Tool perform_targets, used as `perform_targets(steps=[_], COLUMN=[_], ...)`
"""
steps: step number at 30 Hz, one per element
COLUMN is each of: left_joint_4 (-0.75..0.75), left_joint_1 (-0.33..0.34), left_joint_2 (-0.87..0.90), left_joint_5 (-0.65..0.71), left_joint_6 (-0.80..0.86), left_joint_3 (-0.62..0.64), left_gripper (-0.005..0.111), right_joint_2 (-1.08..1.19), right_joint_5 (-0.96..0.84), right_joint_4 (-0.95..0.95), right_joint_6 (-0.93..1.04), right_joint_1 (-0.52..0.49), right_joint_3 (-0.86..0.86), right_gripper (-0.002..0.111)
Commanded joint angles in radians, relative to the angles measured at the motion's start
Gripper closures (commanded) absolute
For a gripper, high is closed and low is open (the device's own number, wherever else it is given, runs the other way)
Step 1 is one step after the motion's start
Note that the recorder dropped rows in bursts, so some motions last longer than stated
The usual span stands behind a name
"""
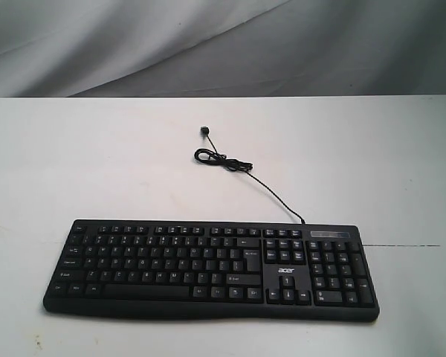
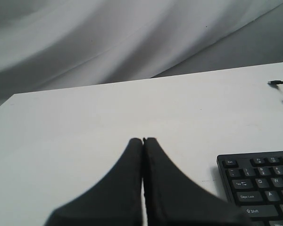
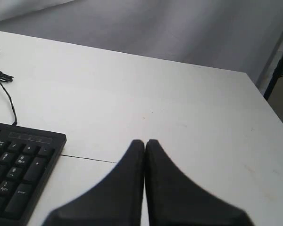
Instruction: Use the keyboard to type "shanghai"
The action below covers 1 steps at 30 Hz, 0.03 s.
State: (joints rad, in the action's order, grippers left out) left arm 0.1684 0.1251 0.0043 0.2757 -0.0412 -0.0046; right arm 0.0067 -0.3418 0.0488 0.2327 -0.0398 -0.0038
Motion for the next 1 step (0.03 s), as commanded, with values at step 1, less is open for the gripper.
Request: perform_targets(steps=[1], left_joint_4=[-0.002], left_joint_1=[-0.007], left_joint_2=[-0.004], left_joint_5=[-0.010], left_joint_6=[-0.004], left_joint_3=[0.005], left_gripper=[0.107], right_joint_2=[-0.007], right_joint_5=[0.001], right_joint_4=[-0.012], right_joint_6=[-0.004], right_joint_1=[-0.008], right_joint_3=[0.004], right_gripper=[0.108])
